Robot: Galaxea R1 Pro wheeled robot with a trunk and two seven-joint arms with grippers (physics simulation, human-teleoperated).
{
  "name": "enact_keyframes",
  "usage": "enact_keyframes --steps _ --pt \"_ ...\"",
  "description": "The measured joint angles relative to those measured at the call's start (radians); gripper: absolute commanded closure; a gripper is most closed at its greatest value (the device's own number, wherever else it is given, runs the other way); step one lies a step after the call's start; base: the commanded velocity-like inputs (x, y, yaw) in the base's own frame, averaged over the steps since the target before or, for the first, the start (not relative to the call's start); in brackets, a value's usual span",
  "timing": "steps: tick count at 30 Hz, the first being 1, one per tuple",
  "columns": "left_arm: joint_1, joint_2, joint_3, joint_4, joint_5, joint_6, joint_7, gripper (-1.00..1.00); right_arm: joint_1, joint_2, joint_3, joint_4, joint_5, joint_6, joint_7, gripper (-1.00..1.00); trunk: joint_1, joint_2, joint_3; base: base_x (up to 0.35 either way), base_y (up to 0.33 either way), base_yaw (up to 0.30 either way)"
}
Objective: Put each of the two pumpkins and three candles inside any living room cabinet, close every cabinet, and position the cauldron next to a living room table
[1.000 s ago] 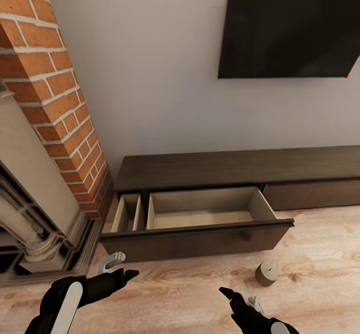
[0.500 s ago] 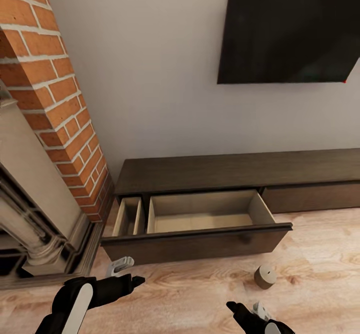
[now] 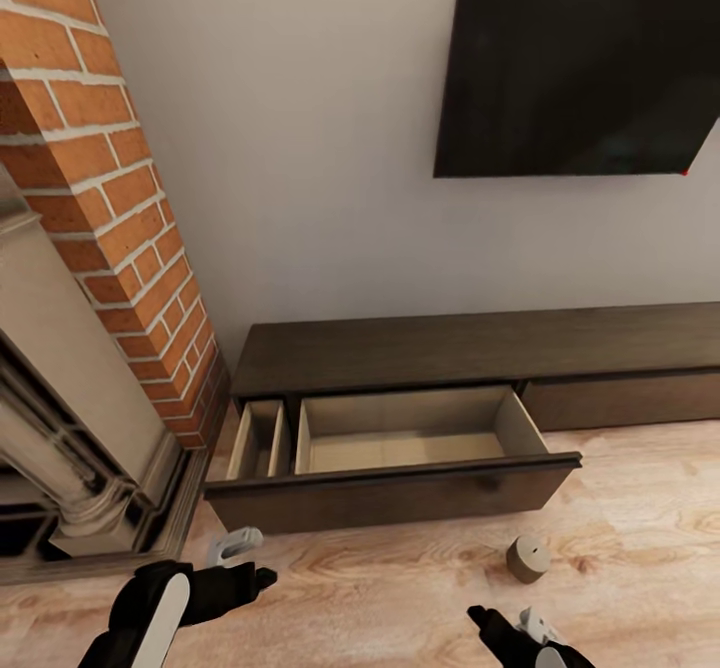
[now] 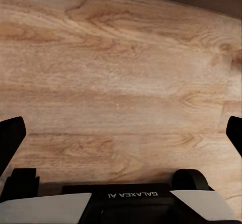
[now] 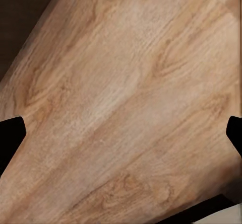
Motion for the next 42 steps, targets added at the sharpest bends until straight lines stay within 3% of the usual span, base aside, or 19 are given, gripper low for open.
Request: enact_keyframes --steps 10,32,37,42 --pt "0.0 0.0 0.0 0.069 -0.002 -0.003 0.014 -1.0 0.0 0.001 0.005 0.0 0.003 -0.006 0.001 -1.0 -0.038 0.07 0.031 0.0 0.0 -0.037" --pt "0.0 -0.001 -0.001 0.072 -0.003 -0.004 0.016 -1.0 0.0 -0.005 -0.001 0.001 0.002 -0.01 0.0 -1.0 -0.123 0.224 0.09 0.0 0.0 -0.25" --pt "0.0 -0.003 -0.003 0.072 -0.034 -0.022 0.017 -1.0 0.0 -0.005 -0.001 0.001 0.006 -0.012 -0.016 -1.0 -0.142 0.259 0.103 0.0 0.0 -0.258" --pt "0.0 -0.007 -0.017 0.086 -0.083 -0.05 0.017 -1.0 0.0 -0.003 0.005 -0.001 0.035 -0.076 -0.114 -1.0 -0.161 0.294 0.116 0.0 0.0 -0.258"
